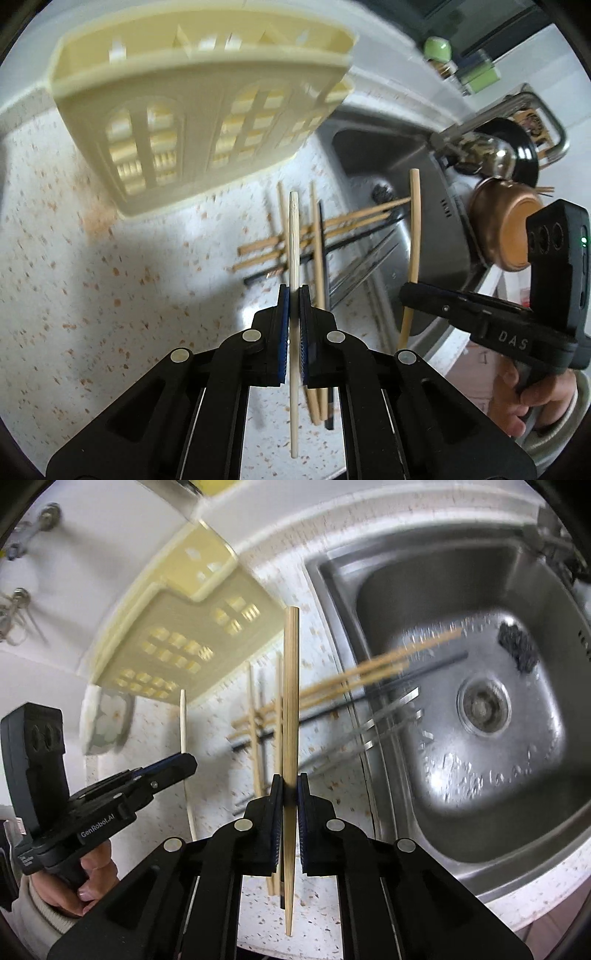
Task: Organize utensils
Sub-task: 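Lift the chopstick in the left tool over the cream caddy while the right tool carries its chopstick alongside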
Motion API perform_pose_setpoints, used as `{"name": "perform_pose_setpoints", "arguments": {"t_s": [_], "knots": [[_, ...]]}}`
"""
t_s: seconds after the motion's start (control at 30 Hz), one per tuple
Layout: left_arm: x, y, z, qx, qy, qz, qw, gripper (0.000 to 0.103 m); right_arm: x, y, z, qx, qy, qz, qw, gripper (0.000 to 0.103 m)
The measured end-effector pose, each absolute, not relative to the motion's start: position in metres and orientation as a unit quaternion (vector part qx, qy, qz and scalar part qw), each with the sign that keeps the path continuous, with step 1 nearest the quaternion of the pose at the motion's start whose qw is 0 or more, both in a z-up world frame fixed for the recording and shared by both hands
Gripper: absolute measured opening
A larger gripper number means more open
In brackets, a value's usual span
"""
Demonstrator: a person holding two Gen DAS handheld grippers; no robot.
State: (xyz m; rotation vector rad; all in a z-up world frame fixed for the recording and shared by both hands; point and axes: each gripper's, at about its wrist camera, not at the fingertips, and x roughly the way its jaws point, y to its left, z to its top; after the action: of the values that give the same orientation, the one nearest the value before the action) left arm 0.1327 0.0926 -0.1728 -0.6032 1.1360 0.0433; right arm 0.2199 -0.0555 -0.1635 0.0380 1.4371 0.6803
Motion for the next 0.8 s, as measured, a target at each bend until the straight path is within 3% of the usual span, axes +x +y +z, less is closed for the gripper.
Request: {"name": "perform_pose_setpoints", "arguments": {"t_s": [0.53,0.8], "knots": [[0.169,0.138,-0.032,-0.21,0.283,0.064,0.934,0.004,0.279,-0.005,-0.036,0.016,0.456,0.389,0.8,0.005],[0.209,0.149,-0.007,-0.169,0.197,0.11,0.959,0.005,0.312,0.021,-0.004,0.036,0.348,0.406,0.844,0.005]]}}
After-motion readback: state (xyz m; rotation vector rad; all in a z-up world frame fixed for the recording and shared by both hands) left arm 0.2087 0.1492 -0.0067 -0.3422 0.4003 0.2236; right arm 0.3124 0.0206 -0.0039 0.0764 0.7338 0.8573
